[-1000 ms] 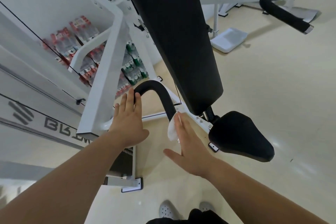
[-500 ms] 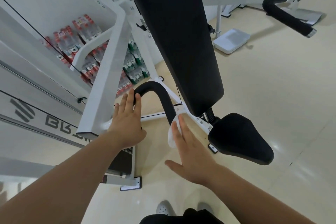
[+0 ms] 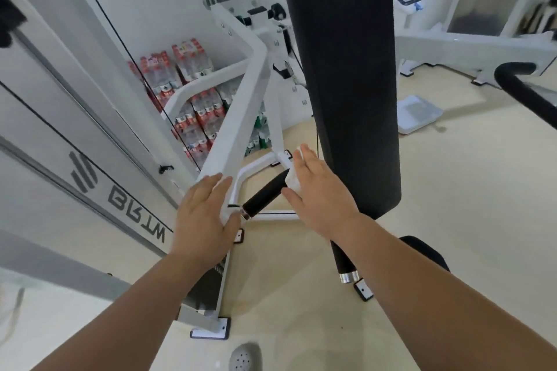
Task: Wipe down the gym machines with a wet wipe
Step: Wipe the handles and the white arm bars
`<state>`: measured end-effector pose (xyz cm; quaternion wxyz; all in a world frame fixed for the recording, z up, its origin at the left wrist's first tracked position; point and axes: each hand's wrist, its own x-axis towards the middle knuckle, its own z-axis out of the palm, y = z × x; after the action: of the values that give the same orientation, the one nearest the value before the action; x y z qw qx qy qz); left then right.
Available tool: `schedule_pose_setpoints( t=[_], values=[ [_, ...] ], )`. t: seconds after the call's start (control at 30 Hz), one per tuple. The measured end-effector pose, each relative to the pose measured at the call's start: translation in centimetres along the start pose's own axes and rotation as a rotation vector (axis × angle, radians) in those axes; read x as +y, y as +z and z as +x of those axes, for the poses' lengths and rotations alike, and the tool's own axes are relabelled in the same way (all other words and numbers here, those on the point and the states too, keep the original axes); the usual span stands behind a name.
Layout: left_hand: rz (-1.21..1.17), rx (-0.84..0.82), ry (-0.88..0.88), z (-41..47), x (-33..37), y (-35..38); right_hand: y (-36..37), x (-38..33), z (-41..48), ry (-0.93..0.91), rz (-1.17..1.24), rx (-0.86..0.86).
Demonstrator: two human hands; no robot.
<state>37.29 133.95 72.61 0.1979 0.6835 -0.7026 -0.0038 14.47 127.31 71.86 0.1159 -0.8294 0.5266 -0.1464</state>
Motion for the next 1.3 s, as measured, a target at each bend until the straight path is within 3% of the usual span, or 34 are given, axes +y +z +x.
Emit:
schedule_pose_setpoints(
  t=[0.13, 0.23, 0.33, 0.6, 0.93, 1.2, 1.3],
  values=[
    [-0.344, 0.083, -0.310, 0.7, -4.5, -0.8, 1.9, -6.4, 1.5, -0.191, 0.052, -0.066],
    [-0.872, 0.025, -0.594, 1.9, -7.4, -1.3, 5.4, -10.8, 1.4, -0.342, 0.025, -0.266],
    [-1.175, -0.054, -0.677, 3.3, -9.9, -2.0, 7.2, -13.6, 2.7, -0.293, -0.034, -0.291],
    [-1.257, -0.382, -0.594, 6.6, -13.8, -0.6, 5.7, -13.3, 12.6, 0.062, -0.130, -0.316],
    [-1.312, -0.637, -0.561, 7.5, -16.1, 1.3, 4.8, -16.6, 3.8, -0.177, -0.195, -0.492],
    [-1.342, -0.675, -0.505, 6.9, -16.6, 1.4, 5.6, -14.9, 13.5, 0.071, -0.104, -0.387],
    [-1.364, -0.664, -0.509, 6.6, -16.6, 1.2, 5.5, -15.4, 13.0, 0.038, -0.132, -0.396]
  ],
)
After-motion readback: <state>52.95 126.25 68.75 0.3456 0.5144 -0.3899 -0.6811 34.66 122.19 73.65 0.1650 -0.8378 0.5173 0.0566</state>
